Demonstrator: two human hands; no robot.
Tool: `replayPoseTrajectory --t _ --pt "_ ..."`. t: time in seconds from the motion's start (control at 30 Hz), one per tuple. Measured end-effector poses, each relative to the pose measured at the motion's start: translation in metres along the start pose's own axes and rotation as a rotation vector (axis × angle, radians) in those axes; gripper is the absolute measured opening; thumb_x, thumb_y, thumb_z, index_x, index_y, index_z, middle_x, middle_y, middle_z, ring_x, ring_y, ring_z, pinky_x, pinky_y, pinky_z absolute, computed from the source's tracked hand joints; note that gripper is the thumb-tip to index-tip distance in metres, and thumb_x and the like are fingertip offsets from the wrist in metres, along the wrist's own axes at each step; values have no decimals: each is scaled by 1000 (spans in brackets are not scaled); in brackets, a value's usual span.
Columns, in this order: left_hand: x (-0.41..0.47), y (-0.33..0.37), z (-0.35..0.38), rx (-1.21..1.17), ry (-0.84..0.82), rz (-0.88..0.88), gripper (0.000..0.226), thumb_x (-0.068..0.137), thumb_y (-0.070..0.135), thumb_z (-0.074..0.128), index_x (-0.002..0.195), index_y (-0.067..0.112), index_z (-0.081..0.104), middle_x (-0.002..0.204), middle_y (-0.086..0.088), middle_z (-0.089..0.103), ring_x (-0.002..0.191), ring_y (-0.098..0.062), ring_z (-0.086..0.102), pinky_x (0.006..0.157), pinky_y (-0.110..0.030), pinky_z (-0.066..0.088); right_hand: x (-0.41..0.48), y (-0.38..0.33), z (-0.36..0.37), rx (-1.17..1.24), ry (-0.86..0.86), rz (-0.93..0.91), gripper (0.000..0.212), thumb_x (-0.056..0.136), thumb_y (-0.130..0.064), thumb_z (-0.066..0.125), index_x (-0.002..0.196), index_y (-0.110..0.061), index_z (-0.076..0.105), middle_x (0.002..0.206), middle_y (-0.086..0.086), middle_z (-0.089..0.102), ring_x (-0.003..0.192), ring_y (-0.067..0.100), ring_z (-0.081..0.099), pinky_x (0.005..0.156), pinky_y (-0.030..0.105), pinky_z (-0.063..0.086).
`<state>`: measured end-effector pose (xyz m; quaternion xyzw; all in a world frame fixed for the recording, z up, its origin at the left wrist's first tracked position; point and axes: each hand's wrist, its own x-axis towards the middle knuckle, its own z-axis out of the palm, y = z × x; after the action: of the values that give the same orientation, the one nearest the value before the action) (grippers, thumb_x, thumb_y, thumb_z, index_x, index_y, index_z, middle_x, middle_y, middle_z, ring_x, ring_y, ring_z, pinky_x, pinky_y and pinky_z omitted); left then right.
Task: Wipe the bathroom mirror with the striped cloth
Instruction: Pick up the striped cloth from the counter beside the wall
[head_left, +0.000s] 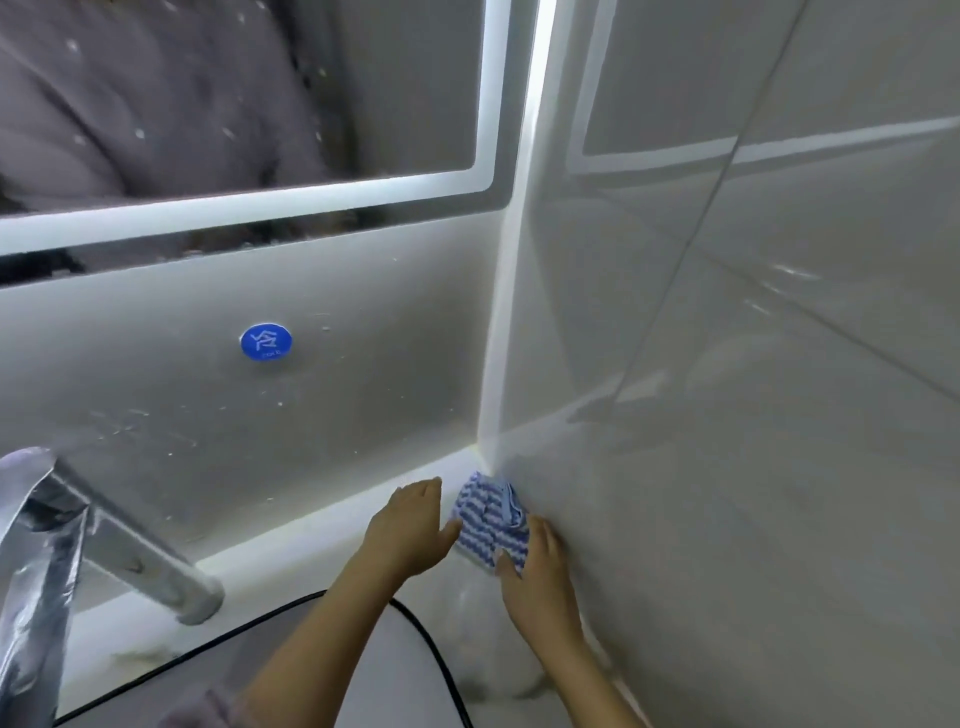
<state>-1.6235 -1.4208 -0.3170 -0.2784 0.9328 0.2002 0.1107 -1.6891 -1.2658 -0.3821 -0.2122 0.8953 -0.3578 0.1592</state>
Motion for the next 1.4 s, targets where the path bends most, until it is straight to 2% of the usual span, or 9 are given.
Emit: replayPoseTrajectory --t 0.17,0.3,0.5,0.63,0.77,0.83,0.97,1.1,1.4 --pt "31 0 17 -69 -135 -35 55 93 38 45 139 11 34 145 -9 41 129 -23 41 102 -34 36 12 8 20 32 40 84 58 94 -23 54 147 -13 30 148 4 36 135 20 35 108 28 33" --pt "46 3 31 -190 -158 -30 35 90 26 48 120 9 51 124 -10 57 108 -25 55 82 -30 42 14 11 34 61 98 129 59 92 -18 57 146 -12 33 146 5 39 132 22 38 108 31 36" --pt "61 -2 45 -355 -162 -113 37 84 20 57 117 5 54 120 -14 59 89 -17 51 80 -29 44 17 8 50 128 227 238 61 85 -9 63 142 -9 41 140 9 44 127 26 42 107 37 38" --pt "64 -6 49 -384 -181 -140 43 81 19 63 121 9 50 117 -10 58 97 -20 54 79 -24 41 20 2 54 237 293 346 61 82 -3 65 139 -4 43 139 16 44 128 32 41 107 37 36" --pt "68 -8 49 -446 -221 -210 26 74 19 69 74 22 43 77 0 46 75 -16 47 63 -21 38 27 -1 56 425 349 508 55 79 2 64 132 4 49 132 23 50 121 36 48 102 35 40" --pt "69 -10 49 -500 -239 -236 21 73 16 70 69 14 49 75 -6 49 69 -18 46 62 -23 37 29 1 57 450 317 543 48 79 -3 65 126 2 55 125 20 58 113 34 57 94 37 47" --pt "64 -12 44 -718 -221 -272 8 76 11 69 74 10 62 87 -9 61 81 -21 56 78 -32 49 28 5 48 417 243 526 19 82 -9 64 100 -7 70 99 12 71 88 26 63 68 28 42" --pt "47 -11 31 -843 -114 -271 1 79 11 67 79 10 67 93 -12 66 83 -21 59 83 -37 51 22 -3 32 440 199 491 9 85 -13 60 81 -14 68 87 4 71 81 23 65 66 30 47" --pt "-35 -13 -37 -971 115 -173 8 83 13 64 80 20 68 85 -2 71 80 -17 65 71 -26 51 -12 -70 -24 570 146 269 10 91 -15 59 82 -17 64 80 -4 68 72 11 65 52 15 44"
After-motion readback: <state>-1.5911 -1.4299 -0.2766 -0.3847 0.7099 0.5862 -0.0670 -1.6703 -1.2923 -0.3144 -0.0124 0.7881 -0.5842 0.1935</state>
